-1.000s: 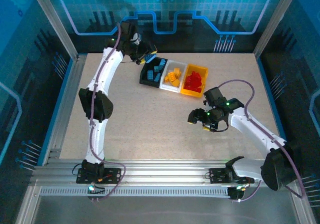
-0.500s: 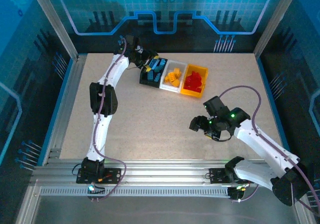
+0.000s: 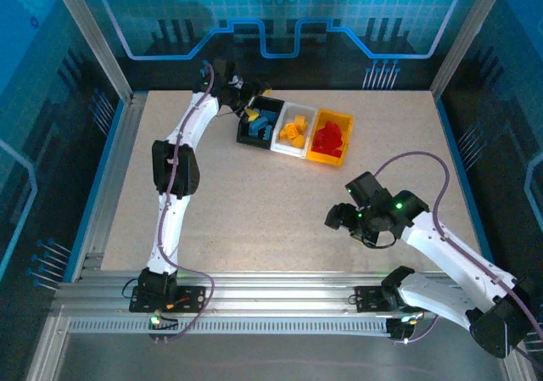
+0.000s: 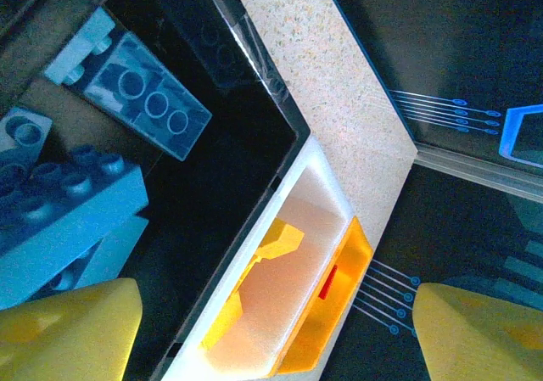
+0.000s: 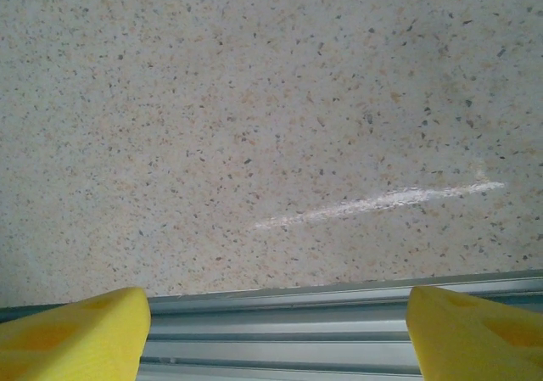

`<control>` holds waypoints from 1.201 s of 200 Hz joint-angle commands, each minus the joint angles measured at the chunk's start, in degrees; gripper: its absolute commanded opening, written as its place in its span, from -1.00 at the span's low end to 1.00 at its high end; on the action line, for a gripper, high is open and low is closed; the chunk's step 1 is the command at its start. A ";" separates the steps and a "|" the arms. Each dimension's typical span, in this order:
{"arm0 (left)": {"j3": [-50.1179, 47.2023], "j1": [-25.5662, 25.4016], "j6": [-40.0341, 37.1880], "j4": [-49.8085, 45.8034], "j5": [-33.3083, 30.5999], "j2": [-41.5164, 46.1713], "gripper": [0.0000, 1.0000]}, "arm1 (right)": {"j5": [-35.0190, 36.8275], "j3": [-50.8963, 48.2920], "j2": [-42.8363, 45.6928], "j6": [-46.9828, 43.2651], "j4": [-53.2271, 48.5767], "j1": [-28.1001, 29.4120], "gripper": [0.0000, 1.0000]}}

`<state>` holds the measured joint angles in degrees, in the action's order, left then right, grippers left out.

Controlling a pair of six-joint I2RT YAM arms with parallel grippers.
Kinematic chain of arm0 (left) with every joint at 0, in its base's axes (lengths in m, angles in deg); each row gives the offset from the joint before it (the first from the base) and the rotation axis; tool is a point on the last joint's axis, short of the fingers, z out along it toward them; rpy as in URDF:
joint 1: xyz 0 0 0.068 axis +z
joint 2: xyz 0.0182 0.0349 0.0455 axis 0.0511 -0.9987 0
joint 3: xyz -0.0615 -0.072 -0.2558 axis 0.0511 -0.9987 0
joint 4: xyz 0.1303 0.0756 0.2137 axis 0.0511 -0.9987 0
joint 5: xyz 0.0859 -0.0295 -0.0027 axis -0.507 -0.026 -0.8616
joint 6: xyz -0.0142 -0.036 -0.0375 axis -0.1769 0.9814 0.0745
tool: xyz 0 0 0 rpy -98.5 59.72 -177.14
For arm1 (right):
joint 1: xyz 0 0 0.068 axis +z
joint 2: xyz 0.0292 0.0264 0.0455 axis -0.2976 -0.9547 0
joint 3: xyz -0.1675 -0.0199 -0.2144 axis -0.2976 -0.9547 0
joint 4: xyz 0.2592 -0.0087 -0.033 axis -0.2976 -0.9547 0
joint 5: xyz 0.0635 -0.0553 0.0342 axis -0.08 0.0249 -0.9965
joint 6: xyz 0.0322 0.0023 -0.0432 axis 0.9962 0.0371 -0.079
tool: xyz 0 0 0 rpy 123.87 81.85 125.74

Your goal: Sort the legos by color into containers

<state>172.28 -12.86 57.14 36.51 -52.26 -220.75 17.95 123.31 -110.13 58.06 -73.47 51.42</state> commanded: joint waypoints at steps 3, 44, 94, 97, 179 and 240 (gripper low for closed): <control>-1.97 0.75 -1.51 -0.81 1.51 2.74 0.71 | 1.48 -0.50 0.32 1.71 -0.87 1.03 0.63; -5.05 0.72 -3.53 -1.34 1.48 6.34 0.75 | 0.79 2.25 -3.42 -0.83 0.26 1.05 0.65; -7.72 0.79 -7.07 -3.83 1.12 10.77 0.80 | -0.28 4.08 -5.89 -3.20 1.40 1.49 0.69; -7.87 0.79 -7.30 -3.93 1.07 11.07 0.80 | -0.31 4.09 -5.84 -3.29 1.42 1.48 0.69; -22.20 0.71 -13.47 -6.10 -2.42 26.10 0.91 | -0.85 5.95 -6.30 -10.05 1.69 0.48 0.73; -40.78 0.63 -21.22 -10.51 -5.77 44.98 0.98 | -2.25 10.12 -9.44 -18.46 2.47 -3.77 0.99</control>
<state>136.77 -12.82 41.73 30.41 -55.54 -184.03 16.81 130.43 -118.31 44.73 -71.46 49.41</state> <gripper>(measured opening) 0.987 0.949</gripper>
